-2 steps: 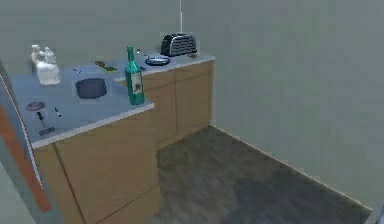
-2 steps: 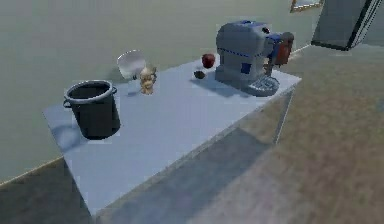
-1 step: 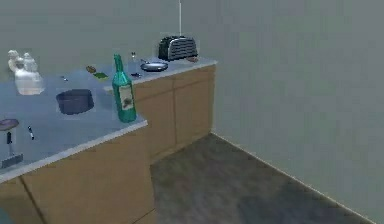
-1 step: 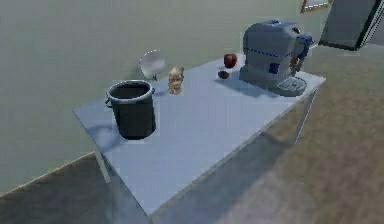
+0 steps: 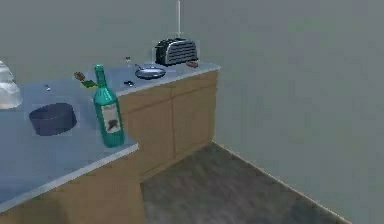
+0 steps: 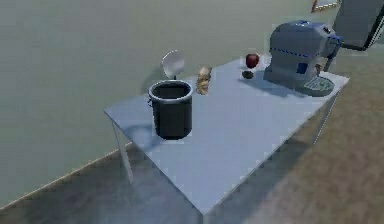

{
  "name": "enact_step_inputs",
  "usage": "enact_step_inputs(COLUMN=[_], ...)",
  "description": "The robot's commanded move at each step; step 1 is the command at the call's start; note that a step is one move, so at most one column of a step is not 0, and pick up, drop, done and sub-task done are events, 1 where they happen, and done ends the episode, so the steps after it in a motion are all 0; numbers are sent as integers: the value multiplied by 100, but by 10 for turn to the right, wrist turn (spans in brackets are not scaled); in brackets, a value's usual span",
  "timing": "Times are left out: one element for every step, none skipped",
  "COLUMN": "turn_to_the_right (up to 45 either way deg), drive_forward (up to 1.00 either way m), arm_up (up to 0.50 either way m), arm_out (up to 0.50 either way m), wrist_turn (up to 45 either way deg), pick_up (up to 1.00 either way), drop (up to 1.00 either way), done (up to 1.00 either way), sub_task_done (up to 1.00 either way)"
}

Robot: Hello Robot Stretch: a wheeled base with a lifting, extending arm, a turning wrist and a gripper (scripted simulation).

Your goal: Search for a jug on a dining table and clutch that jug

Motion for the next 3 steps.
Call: enact_step_inputs(turn_to_the_right=[450,120,0], drive_forward=[0,0,80], arm_up=[0,0,0], arm_out=[0,0,0], wrist_turn=[0,0,0], pick_up=[0,0,0], drop=[0,0,0], done=[0,0,0], sub_task_done=[0,0,0])
